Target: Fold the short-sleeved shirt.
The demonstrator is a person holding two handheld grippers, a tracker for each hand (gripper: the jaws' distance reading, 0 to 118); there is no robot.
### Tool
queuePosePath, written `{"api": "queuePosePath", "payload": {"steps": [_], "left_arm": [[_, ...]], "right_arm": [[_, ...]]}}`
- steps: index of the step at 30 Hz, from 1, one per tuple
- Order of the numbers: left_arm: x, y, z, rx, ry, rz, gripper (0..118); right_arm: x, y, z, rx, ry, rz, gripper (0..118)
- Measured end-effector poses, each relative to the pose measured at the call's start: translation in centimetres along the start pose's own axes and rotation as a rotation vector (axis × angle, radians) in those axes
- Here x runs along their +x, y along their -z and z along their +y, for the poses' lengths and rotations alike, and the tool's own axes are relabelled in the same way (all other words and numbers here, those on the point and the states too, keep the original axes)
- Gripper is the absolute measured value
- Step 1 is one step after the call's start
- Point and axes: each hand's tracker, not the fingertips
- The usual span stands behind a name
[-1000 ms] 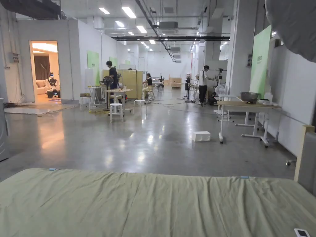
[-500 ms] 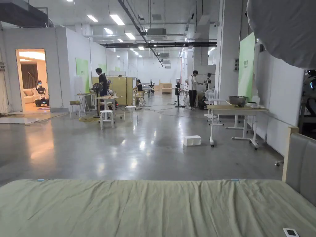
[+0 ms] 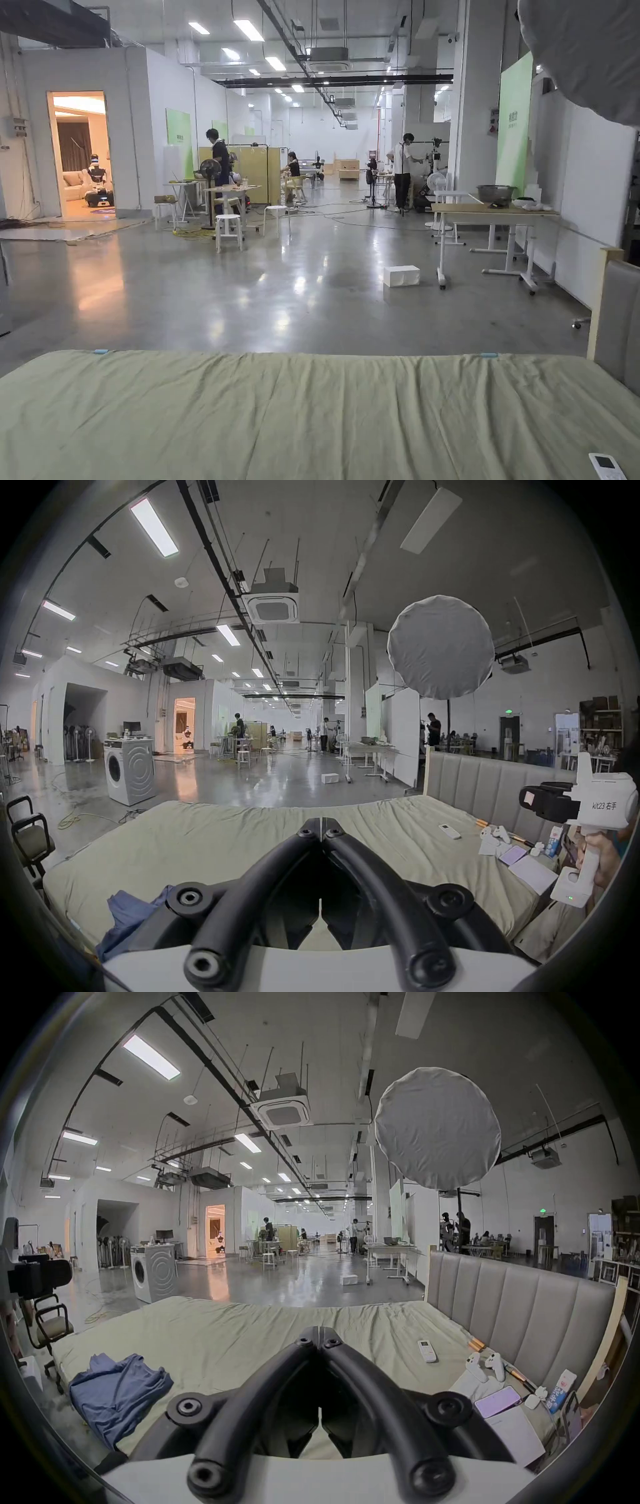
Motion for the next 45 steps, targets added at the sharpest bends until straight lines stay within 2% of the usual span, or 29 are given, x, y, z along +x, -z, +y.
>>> {"api": "queuePosePath", "payload": {"steps": [9,24,26,29,30,32,33,34,35,36,37,42,45], "left_arm": [[-0.3,0.2,-0.3,-0.015,0.002,-0.005,0],[-1.0,-0.1,-1.1,-0.036,-0.026,-0.020,0],[-2.2,-0.3,-1.3,-0.050,-0.089,-0.053,0],[-5.9,-0.5,-1.9,-0.084,-0.179,0.025,1],[-7.3,-0.5,-2.2,-0.107,-0.185,0.066,7],[-9.9,-0.7,-3.0,-0.165,-0.163,0.140,33],[-11.2,-0.9,-3.5,-0.152,-0.153,0.132,47],[-12.4,-0.9,-4.0,-0.163,-0.156,0.136,66],[-13.9,-0.7,-4.6,-0.218,-0.179,0.150,79],[-15.1,-0.3,-5.2,-0.257,-0.197,0.162,88],[-16.3,0.1,-6.0,-0.295,-0.201,0.172,90],[-20.9,4.0,-11.5,-0.479,-0.127,0.271,91],[-23.6,7.5,-16.6,-0.586,-0.237,0.195,91]], "right_arm": [[-0.2,0.1,-0.3,-0.011,0.006,0.025,0],[-1.5,-0.2,-1.1,-0.021,-0.046,0.086,0],[-1.6,-0.2,-1.3,-0.029,-0.045,0.089,0],[-1.6,-0.4,-1.9,-0.039,-0.045,0.093,0],[-1.5,-0.4,-2.2,-0.036,-0.045,0.096,0],[-1.5,-0.1,-3.2,-0.062,-0.016,0.106,0],[-1.5,0.2,-3.7,-0.082,0.003,0.112,0],[-1.5,0.5,-4.1,-0.115,0.027,0.118,0],[-1.5,1.0,-4.8,-0.167,0.062,0.121,0],[-1.5,1.3,-5.4,-0.186,0.069,0.119,0],[-1.5,1.5,-5.8,-0.194,0.075,0.118,0],[-1.9,2.3,-7.1,-0.244,0.078,0.127,0],[-2.3,3.0,-7.8,-0.292,0.052,0.122,0]]}}
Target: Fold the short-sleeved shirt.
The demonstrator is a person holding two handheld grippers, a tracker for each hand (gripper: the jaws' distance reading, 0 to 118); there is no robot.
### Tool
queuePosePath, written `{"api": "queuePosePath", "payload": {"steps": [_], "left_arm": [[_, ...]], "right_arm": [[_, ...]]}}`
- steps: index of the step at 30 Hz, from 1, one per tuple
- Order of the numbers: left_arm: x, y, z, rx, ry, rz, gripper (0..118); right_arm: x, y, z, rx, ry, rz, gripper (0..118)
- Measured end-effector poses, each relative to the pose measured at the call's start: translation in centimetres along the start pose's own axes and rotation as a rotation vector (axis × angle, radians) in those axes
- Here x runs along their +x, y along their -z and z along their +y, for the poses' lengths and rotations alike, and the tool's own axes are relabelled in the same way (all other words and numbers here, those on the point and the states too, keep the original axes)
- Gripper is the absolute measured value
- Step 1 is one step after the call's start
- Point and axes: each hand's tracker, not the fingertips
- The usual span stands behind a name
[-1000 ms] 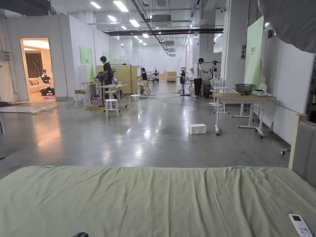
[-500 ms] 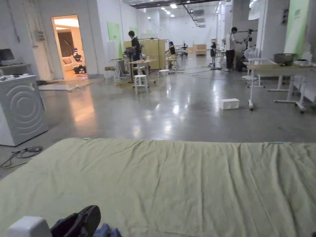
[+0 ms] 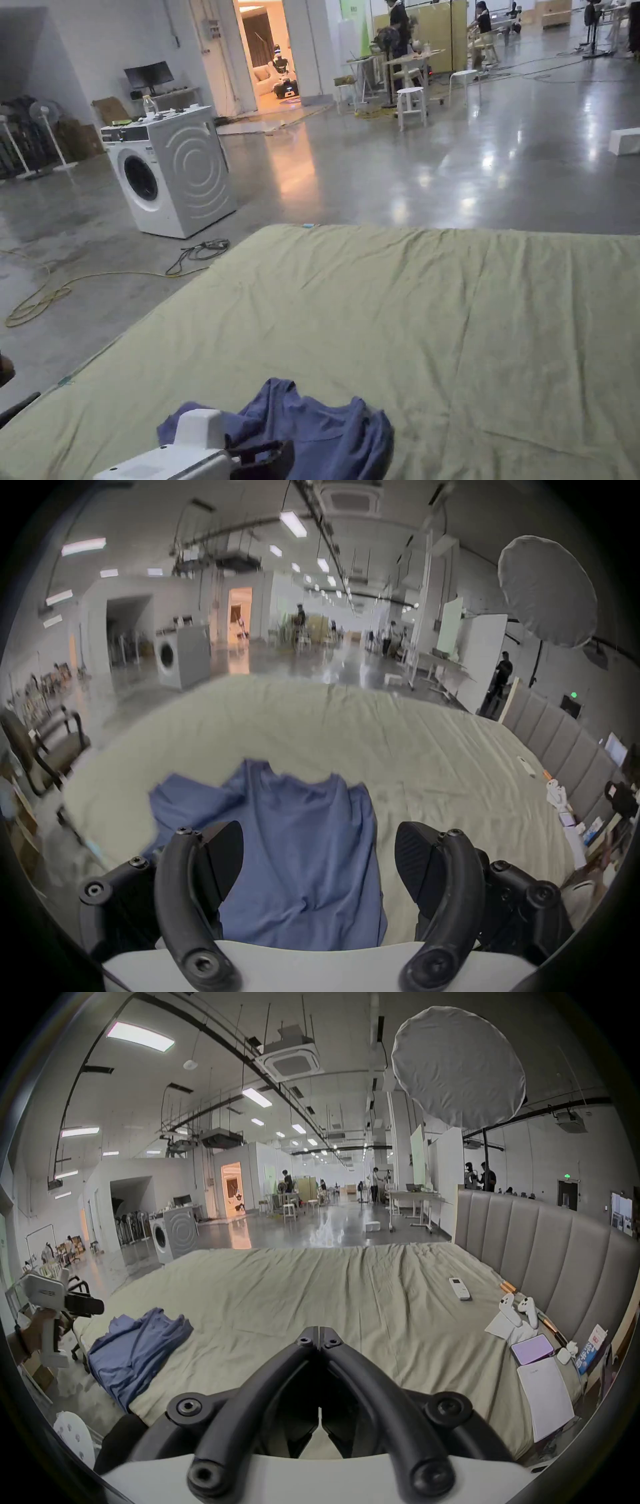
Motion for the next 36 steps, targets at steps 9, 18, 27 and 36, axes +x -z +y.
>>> {"api": "queuePosePath", "payload": {"steps": [9,18,27,36], "left_arm": [[-4.0,14.6,-3.6,-0.254,0.008,0.173,91],[-3.0,16.0,-3.0,-0.315,0.053,0.165,11],[-10.7,11.1,-1.6,-0.038,-1.002,-0.228,4],[-6.1,7.8,4.1,0.155,-0.919,-0.481,4]], "right_arm": [[-0.9,1.2,-4.2,-0.228,-0.013,-0.005,0],[-2.1,2.0,-6.9,-0.344,0.084,0.027,0],[-1.5,0.3,-6.0,-0.305,0.075,0.048,0],[0.1,-1.6,-6.8,-0.295,0.165,0.045,0]]}}
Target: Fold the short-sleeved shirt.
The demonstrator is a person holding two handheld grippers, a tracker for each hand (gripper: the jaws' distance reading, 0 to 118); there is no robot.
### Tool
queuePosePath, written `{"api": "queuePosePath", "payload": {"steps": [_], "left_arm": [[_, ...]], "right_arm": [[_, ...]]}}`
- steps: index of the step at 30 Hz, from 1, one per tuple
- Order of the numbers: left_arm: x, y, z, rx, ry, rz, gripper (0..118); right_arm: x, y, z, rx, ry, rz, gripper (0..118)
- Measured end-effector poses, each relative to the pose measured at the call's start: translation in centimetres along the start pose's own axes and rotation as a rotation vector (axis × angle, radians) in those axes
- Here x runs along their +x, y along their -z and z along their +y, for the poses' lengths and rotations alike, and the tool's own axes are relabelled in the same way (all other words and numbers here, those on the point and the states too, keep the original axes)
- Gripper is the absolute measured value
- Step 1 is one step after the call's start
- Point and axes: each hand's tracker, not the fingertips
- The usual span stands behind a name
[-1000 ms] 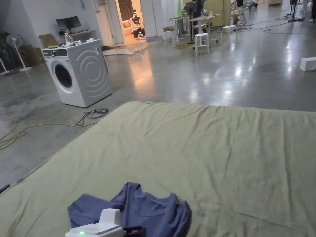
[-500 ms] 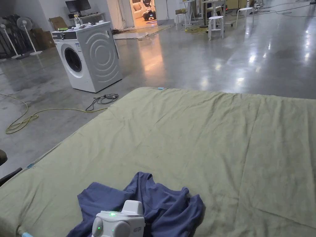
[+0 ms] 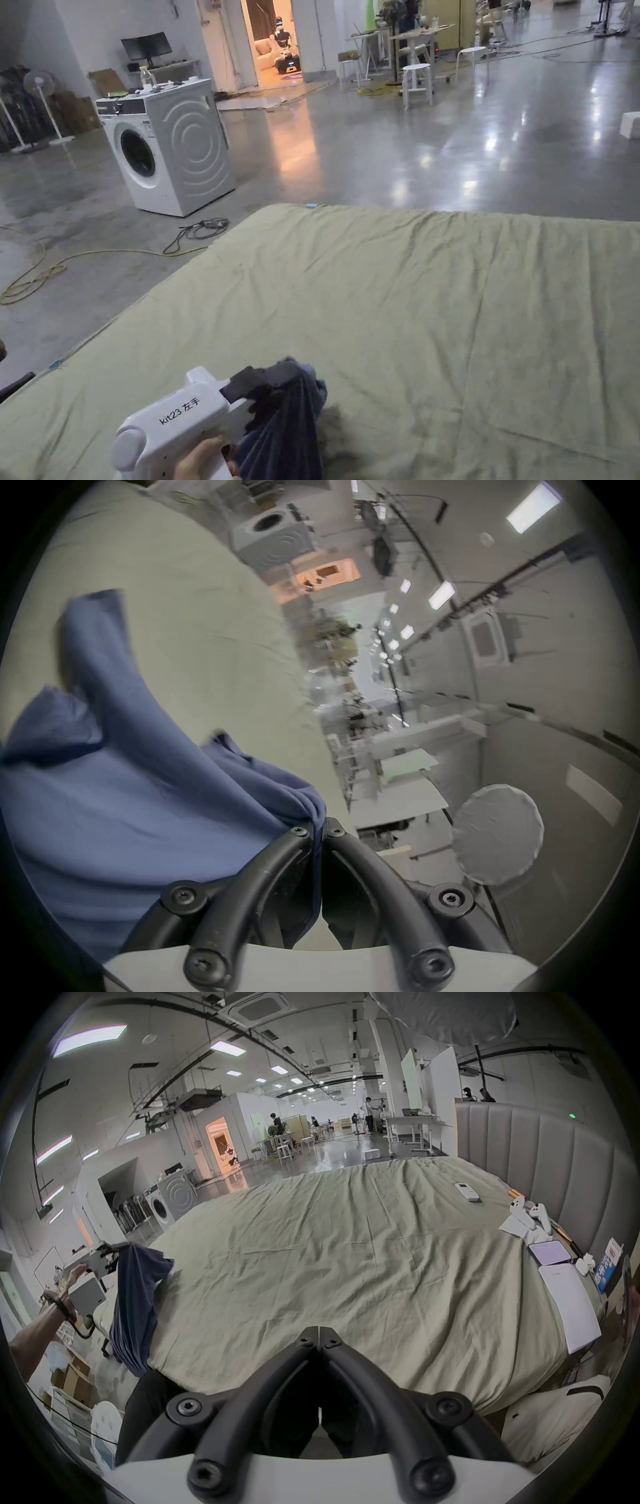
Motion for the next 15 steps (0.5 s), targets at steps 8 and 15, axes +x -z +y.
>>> {"api": "queuePosePath", "payload": {"steps": [8,15], "left_arm": [[12.8,13.8,-11.6,-0.281,0.297,-0.133,4],[14.9,22.8,-34.7,-0.748,0.436,-0.157,4]], "right_arm": [[3.2,-4.3,-1.2,0.086,0.033,-0.115,0],[7.5,-7.9,-3.2,0.094,0.124,-0.249,0]]}}
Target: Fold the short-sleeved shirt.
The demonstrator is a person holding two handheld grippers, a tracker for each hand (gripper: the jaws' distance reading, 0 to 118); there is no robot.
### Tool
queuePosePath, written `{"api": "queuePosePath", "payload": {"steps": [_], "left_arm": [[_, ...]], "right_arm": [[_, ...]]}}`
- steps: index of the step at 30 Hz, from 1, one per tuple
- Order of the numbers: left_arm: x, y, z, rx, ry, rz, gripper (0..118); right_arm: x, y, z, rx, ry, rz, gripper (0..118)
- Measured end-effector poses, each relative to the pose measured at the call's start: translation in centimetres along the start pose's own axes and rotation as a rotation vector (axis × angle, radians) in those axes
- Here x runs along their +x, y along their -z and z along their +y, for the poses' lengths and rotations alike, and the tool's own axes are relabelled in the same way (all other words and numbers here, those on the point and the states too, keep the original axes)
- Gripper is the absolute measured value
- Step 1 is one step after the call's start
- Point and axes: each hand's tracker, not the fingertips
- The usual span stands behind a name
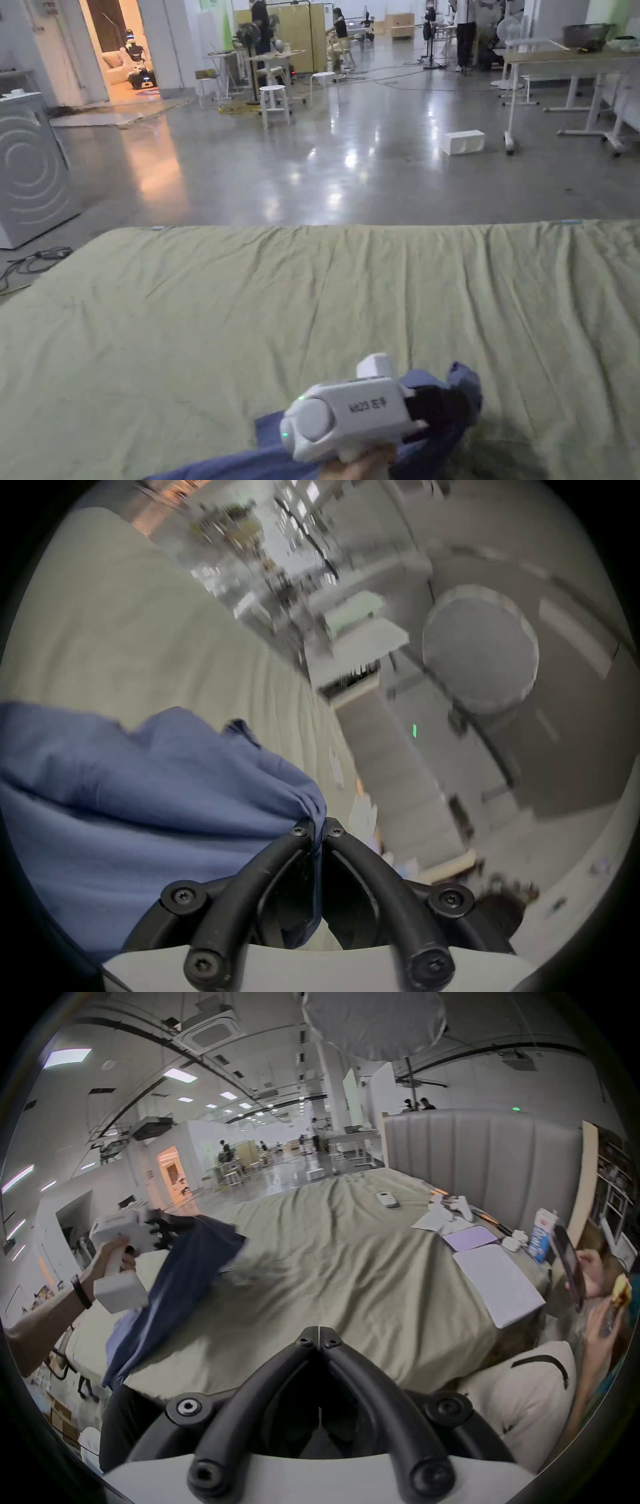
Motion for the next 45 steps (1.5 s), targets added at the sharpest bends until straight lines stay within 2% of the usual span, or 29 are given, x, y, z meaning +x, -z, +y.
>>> {"api": "queuePosePath", "payload": {"steps": [3,4,7,10,11,12,13,14,15,17,24,26,29,30,31,33,34,35,37,39,45], "left_arm": [[4.8,7.9,-7.2,-0.283,0.270,0.026,4],[5.8,9.7,-9.4,-0.356,0.318,0.013,4],[7.7,13.3,-15.3,-0.441,0.278,-0.064,4],[7.7,14.5,-18.0,-0.440,0.292,-0.010,5],[7.0,14.4,-18.0,-0.433,0.295,0.034,13],[6.3,14.0,-17.8,-0.430,0.268,0.017,26],[5.7,12.9,-17.3,-0.415,0.220,0.003,51],[5.3,11.5,-16.6,-0.398,0.195,-0.007,67],[5.0,9.6,-15.6,-0.365,0.197,-0.024,74],[5.1,4.9,-13.5,-0.280,0.241,-0.014,74],[8.2,-16.7,-8.6,0.226,0.445,0.257,74],[10.0,-22.6,-9.0,0.379,0.523,0.334,74],[12.0,-28.9,-11.2,0.576,0.661,0.533,70],[12.5,-30.2,-12.1,0.613,0.684,0.620,63],[12.8,-31.6,-12.9,0.644,0.704,0.671,51],[13.0,-33.3,-14.5,0.694,0.714,0.725,34],[13.1,-34.0,-15.3,0.716,0.715,0.753,16],[13.3,-34.5,-16.0,0.733,0.716,0.781,16],[13.5,-35.0,-17.1,0.703,0.763,0.789,5],[13.9,-35.0,-18.2,0.655,0.768,0.845,1],[13.9,-34.9,-20.1,0.645,0.745,0.846,0]], "right_arm": [[1.9,-1.1,-0.8,0.004,0.035,-0.054,0],[2.4,-1.3,-1.0,0.000,0.049,-0.064,0],[3.7,-2.1,-1.9,-0.009,0.089,-0.105,0],[4.4,-2.6,-2.5,-0.012,0.106,-0.114,0],[4.5,-2.6,-2.6,-0.014,0.107,-0.112,0],[4.4,-2.7,-2.7,-0.014,0.105,-0.107,0],[4.3,-2.6,-2.6,-0.012,0.103,-0.103,0],[4.2,-2.4,-2.5,-0.007,0.100,-0.091,0],[4.0,-2.1,-2.2,-0.001,0.094,-0.075,0],[3.2,-1.2,-1.5,0.021,0.084,-0.036,0],[-1.7,2.1,3.0,0.147,0.016,0.129,0],[-3.5,2.2,4.3,0.182,-0.018,0.165,0],[-5.5,1.3,5.5,0.234,-0.085,0.215,0],[-6.0,1.0,5.7,0.249,-0.108,0.227,0],[-6.4,0.7,5.8,0.259,-0.134,0.229,0],[-7.2,0.1,5.9,0.282,-0.199,0.216,0],[-7.4,-0.1,6.0,0.292,-0.227,0.206,0],[-7.7,-0.3,6.1,0.302,-0.246,0.195,0],[-7.9,-0.7,6.2,0.315,-0.247,0.193,0],[-7.9,-1.0,6.4,0.322,-0.242,0.198,0],[-7.9,-2.0,6.8,0.347,-0.226,0.184,0]]}}
